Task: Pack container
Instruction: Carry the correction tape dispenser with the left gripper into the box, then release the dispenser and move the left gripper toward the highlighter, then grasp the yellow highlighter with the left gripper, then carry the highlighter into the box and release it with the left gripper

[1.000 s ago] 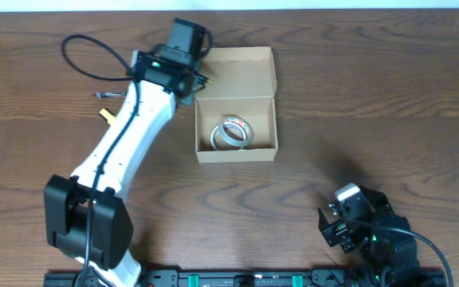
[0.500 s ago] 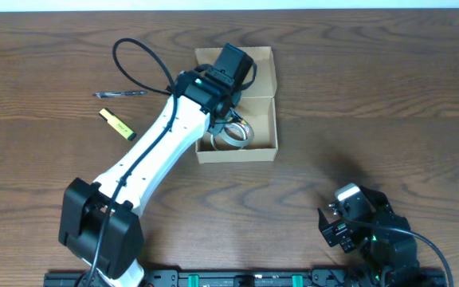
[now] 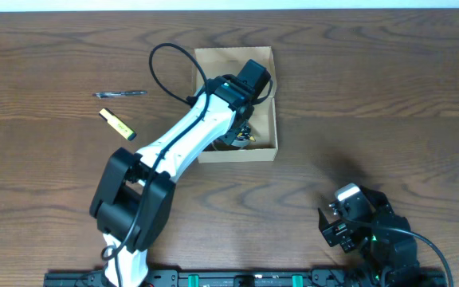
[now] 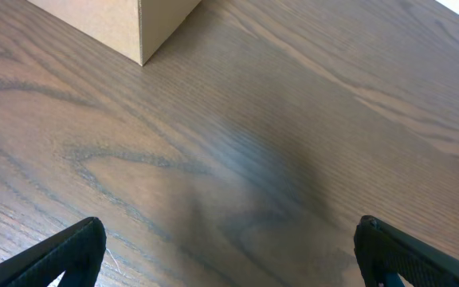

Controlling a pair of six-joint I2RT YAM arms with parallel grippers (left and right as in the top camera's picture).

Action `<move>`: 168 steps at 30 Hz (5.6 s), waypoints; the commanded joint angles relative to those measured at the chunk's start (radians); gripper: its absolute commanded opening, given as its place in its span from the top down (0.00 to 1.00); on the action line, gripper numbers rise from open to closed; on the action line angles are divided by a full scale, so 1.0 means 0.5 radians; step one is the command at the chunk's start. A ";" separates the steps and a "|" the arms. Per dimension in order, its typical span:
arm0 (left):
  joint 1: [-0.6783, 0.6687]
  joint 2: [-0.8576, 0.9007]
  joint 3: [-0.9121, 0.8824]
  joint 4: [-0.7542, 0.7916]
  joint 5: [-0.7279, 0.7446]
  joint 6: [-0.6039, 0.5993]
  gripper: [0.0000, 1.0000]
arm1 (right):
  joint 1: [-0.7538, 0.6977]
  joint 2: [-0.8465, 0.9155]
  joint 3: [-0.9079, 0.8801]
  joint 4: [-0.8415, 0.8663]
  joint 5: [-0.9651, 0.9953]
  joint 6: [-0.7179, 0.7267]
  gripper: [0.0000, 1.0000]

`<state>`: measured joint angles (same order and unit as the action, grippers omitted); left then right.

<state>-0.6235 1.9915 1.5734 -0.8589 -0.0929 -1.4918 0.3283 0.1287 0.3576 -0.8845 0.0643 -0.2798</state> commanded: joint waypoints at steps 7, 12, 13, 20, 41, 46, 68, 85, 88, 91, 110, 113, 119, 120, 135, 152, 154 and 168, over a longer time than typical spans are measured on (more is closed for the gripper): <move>0.002 0.137 0.038 0.058 -0.043 0.005 0.52 | -0.018 -0.008 -0.003 0.002 0.014 0.005 0.01; 0.004 0.138 0.037 0.059 -0.045 0.005 0.40 | -0.018 -0.008 -0.003 0.002 0.014 0.005 0.01; 0.004 0.138 0.038 0.059 -0.045 0.005 0.40 | -0.018 -0.008 -0.003 0.003 0.014 0.005 0.01; 0.005 0.111 0.039 0.117 -0.045 0.003 0.38 | -0.018 -0.008 -0.003 0.003 0.014 0.005 0.01; 1.206 -0.597 0.056 -0.208 -0.323 0.504 0.03 | -0.018 -0.008 -0.003 0.003 0.014 0.005 0.01; 1.489 -0.297 0.056 -0.159 -0.117 0.804 0.03 | -0.018 -0.008 -0.003 0.003 0.014 0.005 0.01; 1.570 0.430 0.114 -0.017 0.292 1.220 0.28 | -0.018 -0.008 -0.003 0.002 0.014 0.005 0.01; 1.572 0.414 0.115 -0.080 0.285 1.248 0.79 | -0.018 -0.008 -0.003 0.002 0.014 0.005 0.01; 1.569 0.364 0.117 -0.065 0.286 1.248 0.80 | -0.018 -0.008 -0.003 0.002 0.014 0.005 0.01; 1.559 0.271 0.117 -0.038 0.284 1.248 0.79 | -0.018 -0.008 -0.003 0.003 0.014 0.005 0.01; 0.845 -0.377 0.153 0.199 0.293 1.229 0.77 | -0.018 -0.008 -0.003 0.002 0.014 0.005 0.01; 0.661 -0.369 0.154 0.199 0.290 1.225 0.77 | -0.018 -0.008 -0.003 0.003 0.014 0.005 0.01; 0.401 -0.359 0.154 0.192 0.266 1.186 0.78 | -0.018 -0.008 -0.003 0.002 0.014 0.005 0.01; 0.368 -0.359 0.154 0.191 0.253 1.176 0.78 | -0.018 -0.008 -0.003 0.002 0.014 0.005 0.01; 0.198 -0.172 0.031 0.104 0.164 0.336 0.78 | -0.018 -0.008 -0.003 0.003 0.014 0.005 0.01; 0.117 0.098 0.031 0.164 0.217 -0.347 0.72 | -0.018 -0.008 -0.003 0.003 0.014 0.005 0.01; 0.117 0.098 0.031 0.164 0.215 -0.347 0.69 | -0.018 -0.008 -0.003 0.002 0.014 0.005 0.01; 0.121 -0.058 0.043 0.185 0.100 -0.344 0.57 | -0.018 -0.008 -0.003 0.002 0.014 0.005 0.01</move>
<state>-0.5659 2.0220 1.5955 -0.7616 0.0063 -1.6566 0.3283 0.1287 0.3576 -0.8845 0.0647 -0.2798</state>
